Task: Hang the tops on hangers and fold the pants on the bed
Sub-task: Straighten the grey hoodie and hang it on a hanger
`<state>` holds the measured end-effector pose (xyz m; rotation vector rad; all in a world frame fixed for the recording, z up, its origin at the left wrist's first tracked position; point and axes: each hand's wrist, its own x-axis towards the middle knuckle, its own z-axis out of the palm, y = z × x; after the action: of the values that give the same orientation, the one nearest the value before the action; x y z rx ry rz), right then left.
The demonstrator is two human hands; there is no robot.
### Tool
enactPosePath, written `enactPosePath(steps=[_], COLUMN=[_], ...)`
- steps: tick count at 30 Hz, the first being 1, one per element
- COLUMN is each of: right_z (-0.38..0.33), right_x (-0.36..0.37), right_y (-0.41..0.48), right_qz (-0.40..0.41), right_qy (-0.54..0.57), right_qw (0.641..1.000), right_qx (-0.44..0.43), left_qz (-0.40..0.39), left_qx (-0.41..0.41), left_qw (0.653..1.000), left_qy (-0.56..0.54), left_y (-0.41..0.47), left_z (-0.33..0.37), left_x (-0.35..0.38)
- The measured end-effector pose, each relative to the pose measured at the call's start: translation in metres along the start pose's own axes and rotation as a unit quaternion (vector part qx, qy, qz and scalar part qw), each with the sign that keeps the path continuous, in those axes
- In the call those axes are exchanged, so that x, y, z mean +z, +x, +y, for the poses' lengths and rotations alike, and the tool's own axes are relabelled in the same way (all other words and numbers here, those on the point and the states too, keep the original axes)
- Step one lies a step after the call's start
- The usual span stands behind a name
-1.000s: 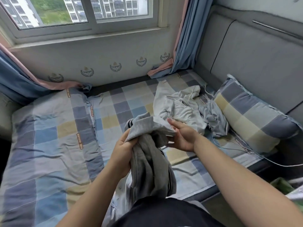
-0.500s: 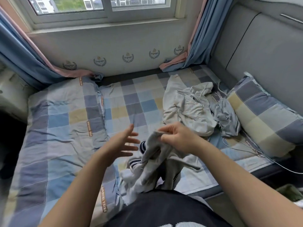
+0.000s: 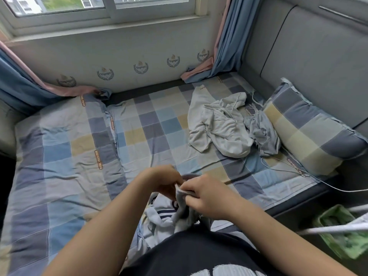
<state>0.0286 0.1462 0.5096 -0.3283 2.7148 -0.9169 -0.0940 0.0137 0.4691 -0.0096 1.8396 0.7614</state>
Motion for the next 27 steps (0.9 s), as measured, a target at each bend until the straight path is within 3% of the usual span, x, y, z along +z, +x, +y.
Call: enactPosePath(steps=[2,4,7,9,13,17,21,24,27], right_z=[0.005,0.011,0.023,0.031,0.053,0.058,0.065,0.078,0.088], right_x=[0.006,0.012,0.015,0.014,0.011,0.016,0.036,0.053,0.055], right_y=[-0.004,-0.007,-0.008,-0.005,0.011,0.037,0.054,0.051,0.044], right_qz=[0.016,0.032,0.055,0.108,0.227,0.136,0.022,0.038,0.067], right_qy=[0.013,0.048,0.179,0.265,0.271,0.114,0.077,0.058,0.099], right_qw=[1.0,0.998,0.98,0.954,0.924,0.972,0.972,0.963,0.946], right_qx=[0.018,0.038,0.071,0.09,0.147,0.152,0.22,0.261,0.301], left_qz=[0.087,0.115,0.071,0.043,0.011,-0.03,-0.026,0.007,0.1], left_qx=[0.051,0.095,0.132,0.154,0.189,0.222,0.239,0.237,0.19], left_qw=[0.985,0.941,0.866,0.839,0.856,0.882,0.901,0.907,0.912], left_qy=[-0.14,-0.305,-0.478,-0.519,-0.48,-0.416,-0.361,-0.348,-0.351], left_y=[0.007,0.011,0.003,-0.008,-0.031,-0.053,-0.064,-0.064,-0.051], left_z=[-0.004,-0.009,-0.016,-0.02,-0.026,-0.035,-0.047,-0.061,-0.077], left_x=[0.002,0.004,0.005,0.002,-0.007,-0.015,-0.027,-0.038,-0.042])
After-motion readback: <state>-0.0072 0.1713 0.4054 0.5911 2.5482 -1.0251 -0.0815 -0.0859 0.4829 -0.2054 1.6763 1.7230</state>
